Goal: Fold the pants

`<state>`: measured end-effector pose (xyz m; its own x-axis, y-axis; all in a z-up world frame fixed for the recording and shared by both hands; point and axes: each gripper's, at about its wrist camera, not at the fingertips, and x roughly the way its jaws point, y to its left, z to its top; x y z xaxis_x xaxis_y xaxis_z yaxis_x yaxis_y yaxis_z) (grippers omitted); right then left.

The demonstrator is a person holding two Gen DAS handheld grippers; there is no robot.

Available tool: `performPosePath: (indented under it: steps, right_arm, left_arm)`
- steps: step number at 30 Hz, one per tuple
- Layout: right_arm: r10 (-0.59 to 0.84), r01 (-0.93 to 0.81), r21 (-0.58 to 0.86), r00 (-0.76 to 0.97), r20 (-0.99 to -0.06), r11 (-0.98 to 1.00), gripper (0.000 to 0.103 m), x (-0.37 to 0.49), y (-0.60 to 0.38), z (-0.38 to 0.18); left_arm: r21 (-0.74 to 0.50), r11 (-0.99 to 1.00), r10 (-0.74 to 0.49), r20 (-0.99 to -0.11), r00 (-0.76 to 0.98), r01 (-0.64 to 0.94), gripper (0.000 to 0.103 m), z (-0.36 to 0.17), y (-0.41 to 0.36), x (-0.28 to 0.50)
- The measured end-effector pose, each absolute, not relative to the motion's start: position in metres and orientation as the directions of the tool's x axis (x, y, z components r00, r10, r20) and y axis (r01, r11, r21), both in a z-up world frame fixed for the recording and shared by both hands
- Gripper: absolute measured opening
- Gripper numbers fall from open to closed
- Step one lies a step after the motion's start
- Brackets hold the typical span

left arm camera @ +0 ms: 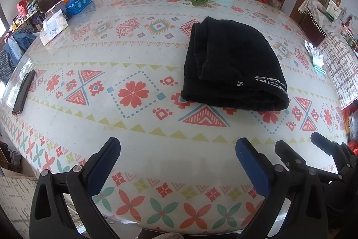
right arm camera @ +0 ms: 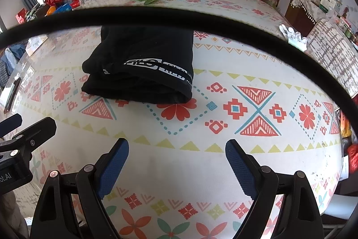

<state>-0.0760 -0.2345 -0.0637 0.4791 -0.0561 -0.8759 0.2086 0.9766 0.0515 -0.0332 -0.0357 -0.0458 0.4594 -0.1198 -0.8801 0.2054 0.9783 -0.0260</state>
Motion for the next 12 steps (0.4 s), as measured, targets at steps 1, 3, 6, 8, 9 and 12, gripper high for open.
performPosePath:
  steps: [1,3,6,8,9,12]
  right_arm:
    - [-0.056,0.208,0.051,0.479,-0.876,0.977,0.091,-0.076,-0.235,-0.064]
    - [-0.054,0.205,0.052,0.478,-0.877,0.977,0.091,-0.076,-0.235,-0.065]
    - [-0.063,0.208,0.043,0.476,-0.877,0.977,0.091,-0.076,-0.237,-0.065]
    - [-0.063,0.213,0.046,0.476,-0.877,0.976,0.091,-0.076,-0.239,-0.066]
    - [-0.066,0.218,0.044,0.475,-0.877,0.975,0.091,-0.077,-0.241,-0.066]
    - [-0.071,0.238,0.050,0.472,-0.879,0.970,0.091,-0.077,-0.248,-0.067]
  left_arm:
    - [-0.031,0.976,-0.127,-0.884,0.449,0.215,0.103,-0.049,-0.039,-0.032]
    - [-0.048,0.970,-0.147,-0.897,0.417,0.240,0.103,-0.055,-0.044,-0.030]
    - [-0.074,0.967,-0.166,-0.909,0.383,0.244,0.103,-0.061,-0.049,-0.026]
    - [-0.085,0.967,-0.173,-0.909,0.378,0.239,0.103,-0.062,-0.048,-0.025]
    - [-0.086,0.968,-0.173,-0.907,0.384,0.234,0.103,-0.061,-0.048,-0.025]
    - [-0.091,0.967,-0.179,-0.907,0.382,0.237,0.103,-0.060,-0.047,-0.022]
